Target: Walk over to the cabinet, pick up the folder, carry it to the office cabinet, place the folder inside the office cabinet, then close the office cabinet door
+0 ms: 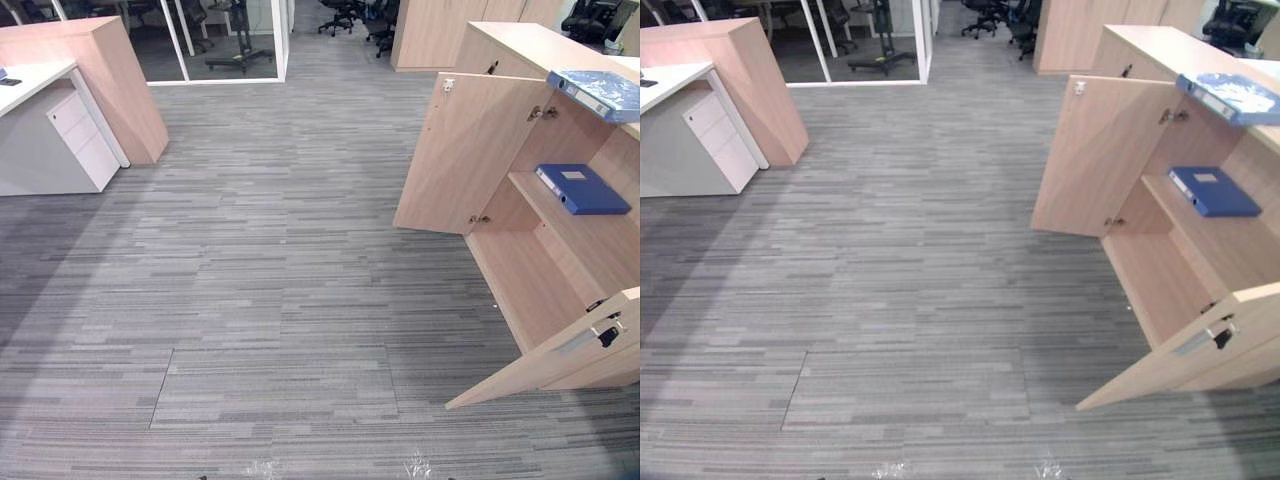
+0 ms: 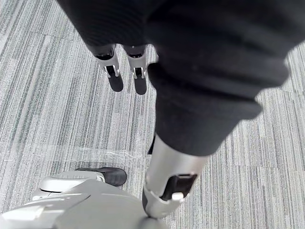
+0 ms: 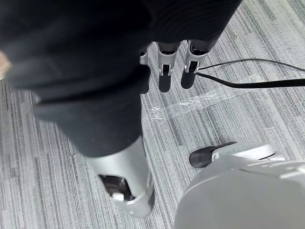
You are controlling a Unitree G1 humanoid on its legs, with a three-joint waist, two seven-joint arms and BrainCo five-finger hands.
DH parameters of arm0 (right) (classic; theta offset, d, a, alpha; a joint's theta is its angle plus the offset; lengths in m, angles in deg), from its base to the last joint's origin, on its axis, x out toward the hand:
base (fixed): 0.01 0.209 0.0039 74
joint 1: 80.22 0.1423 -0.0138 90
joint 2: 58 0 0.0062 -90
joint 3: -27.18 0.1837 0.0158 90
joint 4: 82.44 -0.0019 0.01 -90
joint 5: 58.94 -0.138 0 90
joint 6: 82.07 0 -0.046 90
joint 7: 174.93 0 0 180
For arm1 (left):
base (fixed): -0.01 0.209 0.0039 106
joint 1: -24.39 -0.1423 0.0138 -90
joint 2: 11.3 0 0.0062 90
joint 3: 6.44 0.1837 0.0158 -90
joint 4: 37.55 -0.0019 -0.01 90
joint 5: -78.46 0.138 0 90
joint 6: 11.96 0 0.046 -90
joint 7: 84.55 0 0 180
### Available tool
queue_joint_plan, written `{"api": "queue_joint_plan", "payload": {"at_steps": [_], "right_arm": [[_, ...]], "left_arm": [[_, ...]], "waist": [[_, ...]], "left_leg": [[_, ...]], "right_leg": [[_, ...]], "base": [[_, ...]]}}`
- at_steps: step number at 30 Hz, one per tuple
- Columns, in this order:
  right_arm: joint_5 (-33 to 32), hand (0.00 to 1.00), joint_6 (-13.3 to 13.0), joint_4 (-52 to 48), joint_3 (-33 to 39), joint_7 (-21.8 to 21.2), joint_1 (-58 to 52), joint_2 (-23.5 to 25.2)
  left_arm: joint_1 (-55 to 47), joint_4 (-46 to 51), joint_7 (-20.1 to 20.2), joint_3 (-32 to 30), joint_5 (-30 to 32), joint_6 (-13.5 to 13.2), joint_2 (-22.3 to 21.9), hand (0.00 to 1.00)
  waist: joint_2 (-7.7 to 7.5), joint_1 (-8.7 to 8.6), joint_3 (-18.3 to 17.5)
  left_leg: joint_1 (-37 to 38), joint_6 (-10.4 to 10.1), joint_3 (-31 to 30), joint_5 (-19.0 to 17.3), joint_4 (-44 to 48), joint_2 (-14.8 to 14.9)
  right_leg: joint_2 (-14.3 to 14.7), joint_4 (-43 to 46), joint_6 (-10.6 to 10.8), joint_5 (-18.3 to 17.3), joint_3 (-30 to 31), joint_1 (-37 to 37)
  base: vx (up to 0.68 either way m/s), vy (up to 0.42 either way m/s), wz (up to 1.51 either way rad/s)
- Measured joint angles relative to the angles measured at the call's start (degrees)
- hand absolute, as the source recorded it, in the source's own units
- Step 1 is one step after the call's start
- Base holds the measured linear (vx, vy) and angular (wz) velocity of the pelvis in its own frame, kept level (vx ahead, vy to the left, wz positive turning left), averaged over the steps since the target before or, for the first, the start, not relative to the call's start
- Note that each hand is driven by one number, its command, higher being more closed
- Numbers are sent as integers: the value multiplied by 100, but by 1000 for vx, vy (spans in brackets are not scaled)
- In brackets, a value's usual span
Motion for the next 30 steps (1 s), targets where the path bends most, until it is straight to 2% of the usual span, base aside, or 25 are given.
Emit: {"api": "queue_joint_plan", "payload": {"at_steps": [11, 18, 28, 29, 30], "right_arm": [[-23, 0, 0, 4, -2, -39, 99, 15], [-32, 0, 0, 2, -2, -39, 132, 13], [-34, 0, -1, 2, -3, -39, 157, 12], [-34, 0, -2, 1, -2, -39, 161, 16], [-35, 0, -11, -3, 3, -39, 170, 23]], "left_arm": [[44, -2, 2, 161, 283, -11, 44, 0], [76, 10, -7, 246, 484, -28, 62, 0], [131, 6, -13, 254, 494, -28, 67, 0], [137, 9, -13, 252, 469, -31, 69, 0], [180, 16, -14, 235, 433, -49, 76, 0]], "waist": [[-23, -28, 40], [-20, -40, 105], [-13, -53, 187], [-18, -48, 212], [-27, -42, 301]], "left_leg": [[225, -21, 11, 267, -442, -23], [225, 0, 48, 297, -472, -33], [219, -36, 54, 249, -444, -13], [193, -34, 52, 202, -350, -16], [40, -48, 53, -17, 88, -25]], "right_leg": [[-24, -17, 11, 6, 6, 17], [-31, -85, 23, 25, 52, 4], [-6, -107, 19, 27, 50, 37], [-13, -99, 18, 26, 50, 54], [-29, -44, 17, 25, 47, 94]], "base": [[-47, 1, -1], [-37, 9, -3], [0, 0, 0], [-24, -3, 3], [0, 0, 0]]}}
